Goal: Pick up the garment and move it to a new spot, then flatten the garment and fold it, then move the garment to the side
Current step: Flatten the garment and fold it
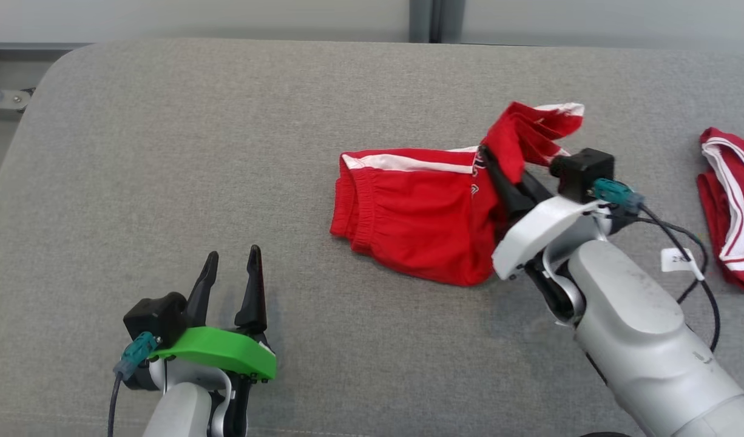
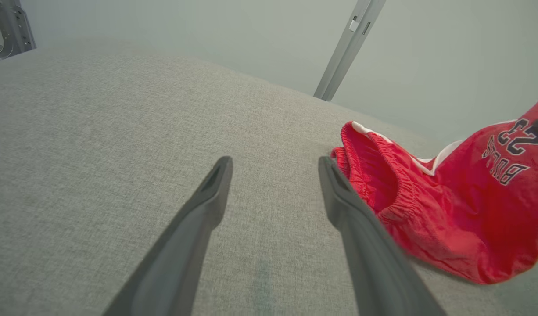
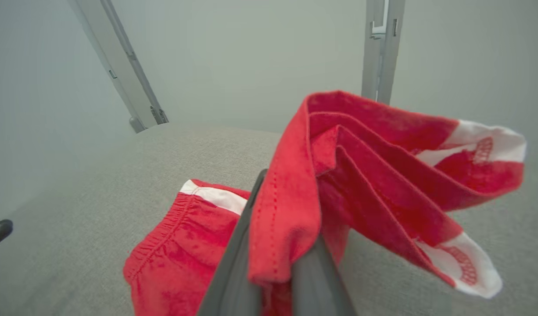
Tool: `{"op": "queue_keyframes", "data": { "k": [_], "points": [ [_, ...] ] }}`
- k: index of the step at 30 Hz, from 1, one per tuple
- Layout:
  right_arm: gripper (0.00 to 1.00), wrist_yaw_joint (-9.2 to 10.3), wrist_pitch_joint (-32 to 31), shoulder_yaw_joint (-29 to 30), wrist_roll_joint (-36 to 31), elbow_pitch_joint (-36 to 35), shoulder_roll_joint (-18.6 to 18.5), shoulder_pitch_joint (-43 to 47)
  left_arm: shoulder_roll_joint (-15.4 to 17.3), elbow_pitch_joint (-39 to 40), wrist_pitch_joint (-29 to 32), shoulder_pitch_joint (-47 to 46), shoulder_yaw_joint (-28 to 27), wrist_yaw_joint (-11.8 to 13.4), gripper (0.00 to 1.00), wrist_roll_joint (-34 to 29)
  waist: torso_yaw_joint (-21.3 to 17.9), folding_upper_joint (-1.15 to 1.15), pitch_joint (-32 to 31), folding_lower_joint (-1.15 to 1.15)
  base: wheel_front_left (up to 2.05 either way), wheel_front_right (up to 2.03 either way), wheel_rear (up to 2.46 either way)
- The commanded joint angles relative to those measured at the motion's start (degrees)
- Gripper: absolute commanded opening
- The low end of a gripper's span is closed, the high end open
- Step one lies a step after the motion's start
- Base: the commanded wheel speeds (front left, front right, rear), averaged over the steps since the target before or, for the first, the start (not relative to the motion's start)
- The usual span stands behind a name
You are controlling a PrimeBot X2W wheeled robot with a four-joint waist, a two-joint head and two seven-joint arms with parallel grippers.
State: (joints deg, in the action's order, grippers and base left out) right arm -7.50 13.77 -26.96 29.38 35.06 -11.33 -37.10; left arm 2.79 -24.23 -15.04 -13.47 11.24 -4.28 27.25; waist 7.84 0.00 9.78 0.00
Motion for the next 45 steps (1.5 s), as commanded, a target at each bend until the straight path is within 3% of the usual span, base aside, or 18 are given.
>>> {"op": "queue_keyframes", "data": {
  "k": [1, 7, 8, 9, 10, 11, 16, 22, 29, 41, 42, 43, 45],
  "points": [
    [0.0, 0.05, -1.0, -2.3, -1.3, 0.3, 0.8, -1.5, 0.3, -0.1, -0.1, 0.4, 0.2, 0.3, 1.0, 0.5, 2.7, 0.0, 0.4, 0.0, 0.0, 0.0, 0.0],
    [0.0, 0.05, -4.1, -10.1, -1.9, 3.8, 3.3, -4.2, 0.2, -0.1, -0.1, 1.1, 1.3, 0.8, 1.0, 2.1, 7.2, 0.0, 1.0, 0.0, 0.0, 0.0, 0.0],
    [0.06, 0.05, -4.6, -11.4, -1.9, 4.7, 3.5, -4.4, 0.2, -0.2, -0.1, 1.2, 1.4, 0.9, 1.0, 2.1, 7.8, 0.0, 1.1, 0.0, 0.0, 0.0, 0.0],
    [0.22, 0.05, -4.7, -12.5, -2.0, 5.7, 3.7, -4.5, 0.2, -0.2, -0.1, 1.3, 1.6, 0.9, 1.0, 2.3, 8.4, 0.0, 1.1, 0.0, 0.0, 0.0, 0.0],
    [0.45, 0.05, -4.6, -13.3, -1.7, 6.7, 4.0, -4.6, 0.2, -0.2, -0.1, 1.3, 1.7, 0.9, 1.0, 2.5, 8.8, 0.0, 1.2, 0.0, 0.0, 0.0, 0.0],
    [1.0, 0.05, -4.7, -14.3, -1.6, 7.7, 4.2, -4.7, 0.2, -0.2, -0.1, 1.3, 1.8, 1.1, 1.0, 2.7, 9.1, 0.0, 1.2, 0.0, 0.0, 0.0, 0.0],
    [1.0, 0.05, -2.9, -16.7, 0.0, 9.8, 5.2, -4.8, 0.2, 0.1, -0.1, 1.6, 1.9, 1.5, 1.0, 3.0, 9.4, 0.0, 1.4, 0.0, 0.0, 0.0, 0.0],
    [1.0, 0.05, 0.2, -19.3, 4.0, 7.3, 4.9, -3.7, 0.2, 0.4, -0.1, 2.3, 0.4, 1.7, 1.0, 2.7, 6.9, 0.0, 0.7, 0.0, 0.0, 0.0, 0.0],
    [1.0, 0.05, 1.5, -11.1, 6.9, 3.6, -0.1, 2.3, 0.2, 0.8, -0.1, 1.8, 0.1, 1.1, 1.0, 1.9, 3.7, 0.0, 0.2, 0.0, 0.0, 0.0, 0.0],
    [1.0, 0.05, 1.4, -7.3, 5.0, 6.3, 0.6, 4.3, 0.2, 0.8, -0.1, 1.3, 0.7, 0.9, 1.0, 2.1, 5.7, 0.0, 1.4, 0.0, 0.0, 0.0, 0.0],
    [0.99, 0.05, 1.4, -7.1, 5.0, 6.7, 0.6, 4.0, 0.2, 0.7, -0.1, 1.4, 0.6, 0.9, 1.0, 2.1, 5.9, 0.0, 1.5, 0.0, 0.0, 0.0, 0.0],
    [0.86, 0.05, 1.4, -7.1, 4.9, 7.2, 0.7, 3.9, 0.2, 0.8, -0.1, 1.6, 0.5, 0.9, 1.0, 2.2, 6.1, 0.0, 1.5, 0.0, 0.0, 0.0, 0.0],
    [0.78, 0.05, 1.4, -7.0, 4.8, 7.9, 0.9, 3.6, 0.2, 0.9, -0.1, 1.7, 0.5, 0.9, 1.0, 2.1, 6.4, 0.0, 1.6, 0.0, 0.0, 0.0, 0.0]
  ]
}}
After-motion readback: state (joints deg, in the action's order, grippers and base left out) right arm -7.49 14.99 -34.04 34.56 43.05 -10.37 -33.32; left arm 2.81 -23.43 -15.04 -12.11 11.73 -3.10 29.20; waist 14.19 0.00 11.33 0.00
